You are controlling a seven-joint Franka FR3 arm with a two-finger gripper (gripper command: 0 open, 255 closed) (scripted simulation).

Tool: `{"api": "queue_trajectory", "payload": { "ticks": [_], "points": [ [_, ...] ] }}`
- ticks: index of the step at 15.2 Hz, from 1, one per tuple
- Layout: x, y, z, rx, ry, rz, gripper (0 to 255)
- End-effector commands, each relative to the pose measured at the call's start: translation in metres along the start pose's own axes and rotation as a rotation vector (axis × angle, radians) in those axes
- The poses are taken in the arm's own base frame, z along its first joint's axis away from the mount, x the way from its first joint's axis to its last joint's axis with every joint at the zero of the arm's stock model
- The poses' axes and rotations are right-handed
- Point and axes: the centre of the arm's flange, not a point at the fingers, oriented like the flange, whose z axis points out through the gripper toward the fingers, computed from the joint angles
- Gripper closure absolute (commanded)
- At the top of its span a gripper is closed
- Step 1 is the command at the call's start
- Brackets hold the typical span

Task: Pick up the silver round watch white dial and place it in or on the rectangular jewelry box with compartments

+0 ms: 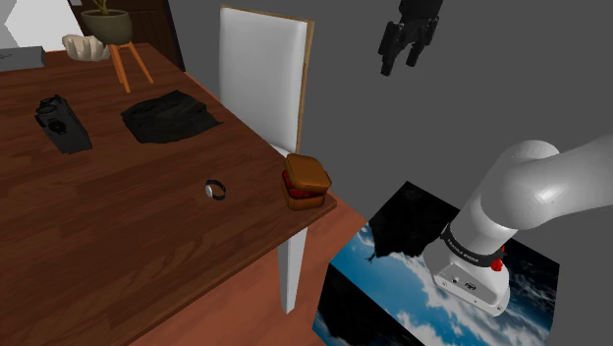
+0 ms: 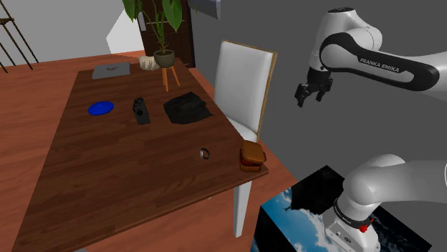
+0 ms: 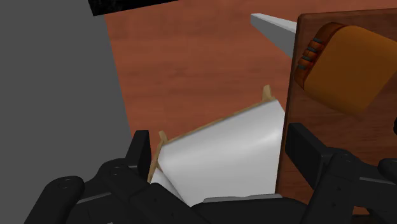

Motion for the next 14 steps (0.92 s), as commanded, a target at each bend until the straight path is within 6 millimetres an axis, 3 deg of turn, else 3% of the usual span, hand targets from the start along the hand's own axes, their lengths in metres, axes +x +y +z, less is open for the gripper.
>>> {"api": "queue_trajectory", "payload": {
  "ticks": [1, 14],
  "points": [
    [0.0, 0.0, 0.0, 0.0, 0.0, 0.0, 0],
    [0.062, -0.133, 0.077, 0.059, -0.031, -0.014, 0]
  ]
}}
